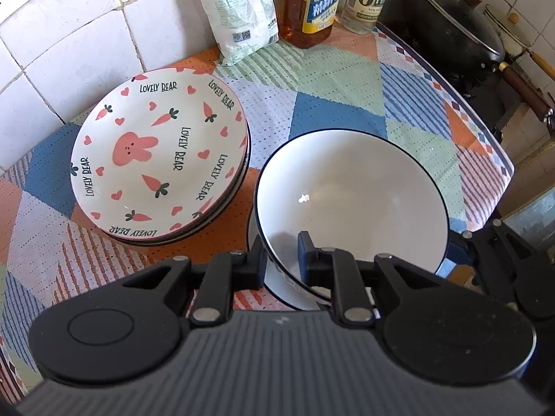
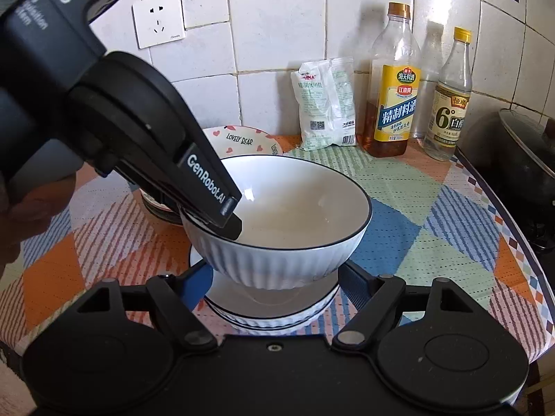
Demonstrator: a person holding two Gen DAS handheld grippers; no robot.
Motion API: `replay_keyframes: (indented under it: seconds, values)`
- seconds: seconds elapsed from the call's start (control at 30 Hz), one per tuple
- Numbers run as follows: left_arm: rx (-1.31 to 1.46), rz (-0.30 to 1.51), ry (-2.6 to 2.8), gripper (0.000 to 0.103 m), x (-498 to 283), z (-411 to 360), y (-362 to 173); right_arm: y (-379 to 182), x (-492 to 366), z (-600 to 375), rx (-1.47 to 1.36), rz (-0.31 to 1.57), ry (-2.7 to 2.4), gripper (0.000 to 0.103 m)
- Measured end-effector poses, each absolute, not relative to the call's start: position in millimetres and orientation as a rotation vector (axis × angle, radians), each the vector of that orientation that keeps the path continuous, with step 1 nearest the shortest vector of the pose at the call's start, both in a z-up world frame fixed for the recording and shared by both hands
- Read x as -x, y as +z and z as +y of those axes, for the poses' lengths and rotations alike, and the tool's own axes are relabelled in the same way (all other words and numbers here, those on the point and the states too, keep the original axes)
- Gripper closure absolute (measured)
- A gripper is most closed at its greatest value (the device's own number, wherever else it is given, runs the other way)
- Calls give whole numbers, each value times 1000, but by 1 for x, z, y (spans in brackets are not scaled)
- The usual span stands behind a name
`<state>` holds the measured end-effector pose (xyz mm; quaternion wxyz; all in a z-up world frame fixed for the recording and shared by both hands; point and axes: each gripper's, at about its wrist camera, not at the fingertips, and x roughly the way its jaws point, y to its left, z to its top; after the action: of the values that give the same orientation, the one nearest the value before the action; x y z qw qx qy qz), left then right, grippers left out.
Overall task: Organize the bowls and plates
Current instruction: 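Lower the bowl into the bowl stack and open the left gripper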
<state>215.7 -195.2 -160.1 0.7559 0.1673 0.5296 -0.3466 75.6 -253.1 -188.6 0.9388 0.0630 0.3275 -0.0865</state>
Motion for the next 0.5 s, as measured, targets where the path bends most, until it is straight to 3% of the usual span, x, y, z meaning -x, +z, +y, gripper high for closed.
replay_keyframes:
  seconds: [0.37,0.5]
  values:
    - [-564,1016,-682,85,-192,-206,-163,-196,-66,-247,-118,642,-205,18]
    - [-483,1144,-668,82,-204,-201,-172,-198,-68,-240,-72,660,-198,14]
